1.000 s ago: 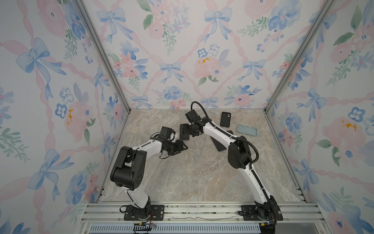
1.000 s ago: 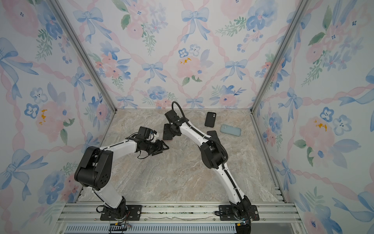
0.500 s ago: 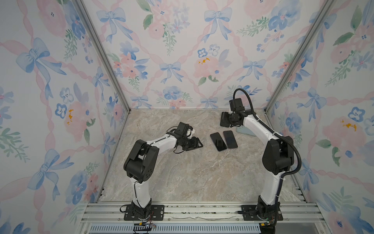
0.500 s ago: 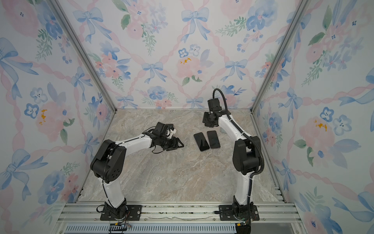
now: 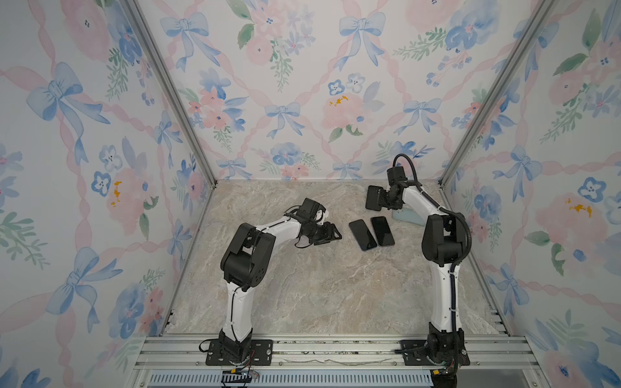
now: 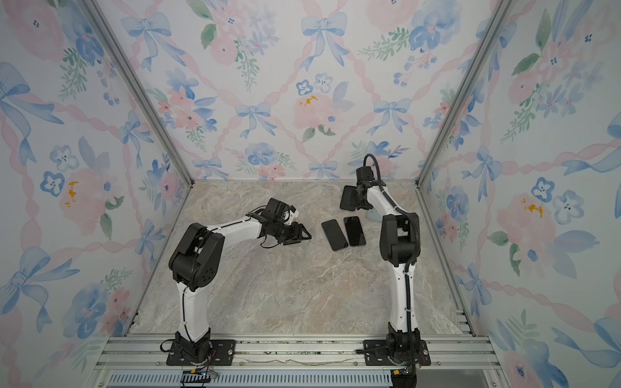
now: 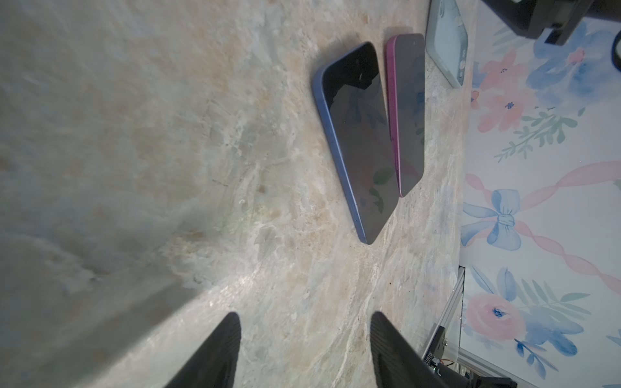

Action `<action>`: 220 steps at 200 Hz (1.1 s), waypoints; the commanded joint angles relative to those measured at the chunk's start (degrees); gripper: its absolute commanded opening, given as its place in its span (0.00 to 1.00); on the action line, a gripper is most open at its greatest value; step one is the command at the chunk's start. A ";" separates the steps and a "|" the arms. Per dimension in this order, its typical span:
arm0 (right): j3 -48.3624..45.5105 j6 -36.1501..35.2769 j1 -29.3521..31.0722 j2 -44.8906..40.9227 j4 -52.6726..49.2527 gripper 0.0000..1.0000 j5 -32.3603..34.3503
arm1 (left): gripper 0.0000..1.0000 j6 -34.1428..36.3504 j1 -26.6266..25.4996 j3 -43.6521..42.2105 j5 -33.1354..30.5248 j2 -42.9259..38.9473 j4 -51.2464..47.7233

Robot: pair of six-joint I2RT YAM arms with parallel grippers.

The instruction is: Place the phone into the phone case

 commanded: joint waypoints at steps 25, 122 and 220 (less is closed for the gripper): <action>11.29 0.20 -0.94 8.22 -6.33 0.33 -1.53 | 0.63 0.03 0.05 0.16 1.17 0.61 -1.06; 10.44 1.99 -1.22 9.37 -5.70 0.06 -2.68 | 0.62 0.31 0.41 -1.40 0.91 -0.91 -1.04; 4.62 0.95 3.03 -1.16 -6.94 0.00 -0.32 | 0.62 -0.29 0.50 -4.34 -0.21 -6.81 -1.10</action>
